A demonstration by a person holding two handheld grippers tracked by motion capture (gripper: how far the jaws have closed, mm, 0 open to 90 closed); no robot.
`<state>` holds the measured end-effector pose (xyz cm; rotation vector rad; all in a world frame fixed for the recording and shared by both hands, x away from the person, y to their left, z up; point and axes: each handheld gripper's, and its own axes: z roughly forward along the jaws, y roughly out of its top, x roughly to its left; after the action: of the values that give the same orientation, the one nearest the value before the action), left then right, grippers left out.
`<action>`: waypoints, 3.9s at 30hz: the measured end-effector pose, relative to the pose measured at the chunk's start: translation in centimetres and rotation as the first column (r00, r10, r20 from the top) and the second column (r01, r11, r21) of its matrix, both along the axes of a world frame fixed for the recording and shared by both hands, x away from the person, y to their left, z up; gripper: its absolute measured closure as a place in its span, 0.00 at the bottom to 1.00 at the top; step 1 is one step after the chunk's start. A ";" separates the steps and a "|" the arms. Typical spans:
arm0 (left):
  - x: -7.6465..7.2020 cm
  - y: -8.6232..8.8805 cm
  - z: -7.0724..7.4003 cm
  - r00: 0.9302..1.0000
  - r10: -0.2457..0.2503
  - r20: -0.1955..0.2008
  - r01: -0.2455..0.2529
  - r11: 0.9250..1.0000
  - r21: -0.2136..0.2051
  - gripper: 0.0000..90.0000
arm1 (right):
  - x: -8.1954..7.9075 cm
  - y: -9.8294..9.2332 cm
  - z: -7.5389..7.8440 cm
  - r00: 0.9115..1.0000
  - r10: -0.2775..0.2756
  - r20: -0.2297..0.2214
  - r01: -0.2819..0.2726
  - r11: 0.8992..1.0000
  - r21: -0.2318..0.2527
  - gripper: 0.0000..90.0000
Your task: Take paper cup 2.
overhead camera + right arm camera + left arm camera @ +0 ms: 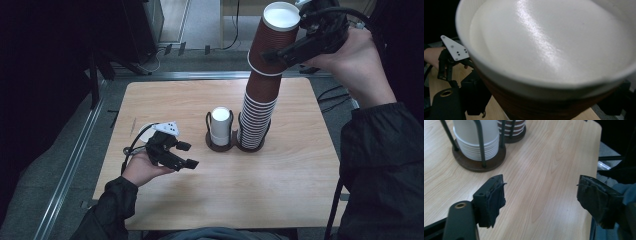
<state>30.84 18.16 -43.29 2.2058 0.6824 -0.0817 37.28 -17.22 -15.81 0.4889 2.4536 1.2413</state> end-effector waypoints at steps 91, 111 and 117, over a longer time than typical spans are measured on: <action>0.5 -4.0 -2.8 0.987 -0.162 -0.003 0.162 0.986 0.036 0.03 | -5.0 4.9 -30.6 0.919 0.247 -0.306 -0.218 0.968 0.126 0.17; 0.1 -5.7 -3.8 0.971 -0.236 -0.035 0.237 0.972 0.014 0.01 | -5.6 6.8 -31.1 0.894 0.339 -0.293 -0.261 0.925 0.275 0.17; 0.1 -5.7 -3.8 0.972 -0.233 -0.032 0.233 0.972 0.010 0.01 | -5.7 7.2 -31.0 0.890 0.357 -0.284 -0.263 0.910 0.321 0.17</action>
<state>30.95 12.50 -47.09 2.2937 0.4386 -0.2318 31.54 -10.04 -46.82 0.4140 2.7380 1.7810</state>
